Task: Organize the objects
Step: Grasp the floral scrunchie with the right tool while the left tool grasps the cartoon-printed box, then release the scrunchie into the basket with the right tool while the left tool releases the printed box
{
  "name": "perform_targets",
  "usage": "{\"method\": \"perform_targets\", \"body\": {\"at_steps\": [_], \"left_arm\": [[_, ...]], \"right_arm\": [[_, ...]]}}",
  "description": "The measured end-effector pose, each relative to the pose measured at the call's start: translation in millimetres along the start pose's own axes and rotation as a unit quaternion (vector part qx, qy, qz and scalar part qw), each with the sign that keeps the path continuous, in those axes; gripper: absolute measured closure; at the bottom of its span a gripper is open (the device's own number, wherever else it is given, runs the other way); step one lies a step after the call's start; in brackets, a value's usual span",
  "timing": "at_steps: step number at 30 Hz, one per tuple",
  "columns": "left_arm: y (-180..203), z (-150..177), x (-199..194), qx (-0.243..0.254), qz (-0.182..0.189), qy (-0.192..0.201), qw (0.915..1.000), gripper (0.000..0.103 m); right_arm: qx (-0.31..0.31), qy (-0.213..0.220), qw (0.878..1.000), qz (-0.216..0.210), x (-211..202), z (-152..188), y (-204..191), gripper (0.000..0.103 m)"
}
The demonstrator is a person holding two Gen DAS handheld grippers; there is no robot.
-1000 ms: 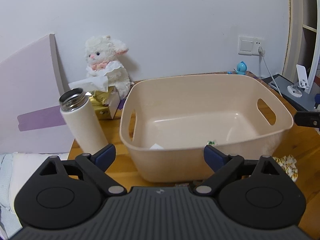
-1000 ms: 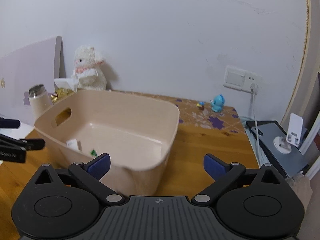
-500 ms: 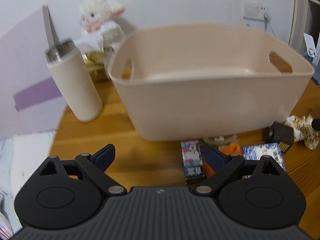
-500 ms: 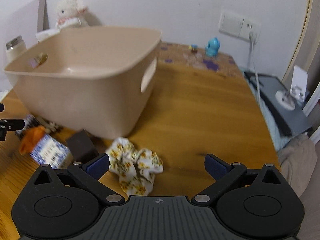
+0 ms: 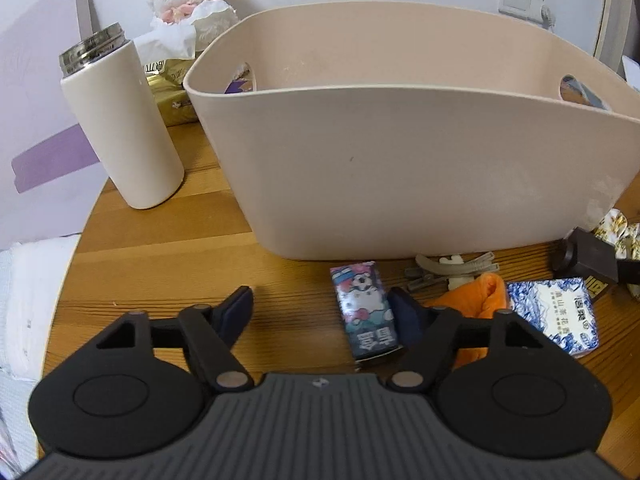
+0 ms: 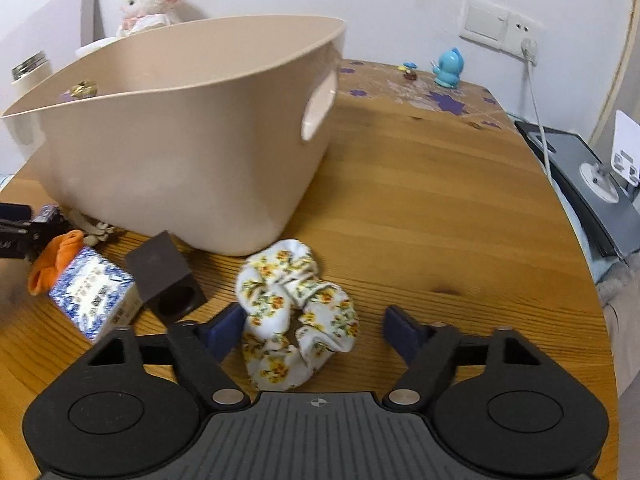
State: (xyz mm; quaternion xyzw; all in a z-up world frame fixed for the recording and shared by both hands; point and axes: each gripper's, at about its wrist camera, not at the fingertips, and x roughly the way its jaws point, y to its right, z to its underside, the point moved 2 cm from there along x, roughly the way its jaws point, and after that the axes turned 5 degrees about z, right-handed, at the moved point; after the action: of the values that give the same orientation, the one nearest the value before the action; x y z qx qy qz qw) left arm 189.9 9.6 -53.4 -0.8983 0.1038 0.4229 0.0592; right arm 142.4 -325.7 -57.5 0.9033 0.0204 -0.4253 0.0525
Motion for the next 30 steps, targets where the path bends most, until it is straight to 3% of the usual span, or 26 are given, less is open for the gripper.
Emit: {"method": "perform_targets", "body": {"at_steps": [1,3,4,6,8,17,30], "left_arm": [[-0.8,0.0,-0.5,-0.003,0.005,-0.001,1.0,0.036],[-1.6,-0.4,-2.3,-0.007,0.018,-0.002,0.9998,0.053],[-0.9,0.1,-3.2,-0.008,0.022,-0.003,0.9997,0.058],[0.6,0.7,-5.1,-0.008,0.031,-0.005,0.9995,0.076],[2.7,2.1,-7.4,-0.006,0.035,-0.008,0.9993,0.078],[2.8,12.6,-31.1,0.008,0.038,0.014,0.9992,0.078],[6.4,6.6,-99.2,0.037,0.036,0.09,0.9946,0.078]], "right_arm": [[-0.003,0.002,1.0,-0.003,-1.8,0.4,-2.4,0.037],[-0.006,0.005,1.0,-0.008,-6.6,1.3,-6.2,0.058],[-0.007,0.006,1.0,-0.009,-8.7,1.9,-8.7,0.062],[-0.013,0.008,1.0,-0.011,-13.5,4.0,-13.5,0.08],[-0.018,0.007,1.0,-0.01,-17.6,5.6,-17.6,0.086],[-0.007,0.021,1.0,-0.004,-44.3,15.0,-12.8,0.09],[0.004,0.118,0.993,0.0,-117.9,-9.6,-3.1,0.089]]}}
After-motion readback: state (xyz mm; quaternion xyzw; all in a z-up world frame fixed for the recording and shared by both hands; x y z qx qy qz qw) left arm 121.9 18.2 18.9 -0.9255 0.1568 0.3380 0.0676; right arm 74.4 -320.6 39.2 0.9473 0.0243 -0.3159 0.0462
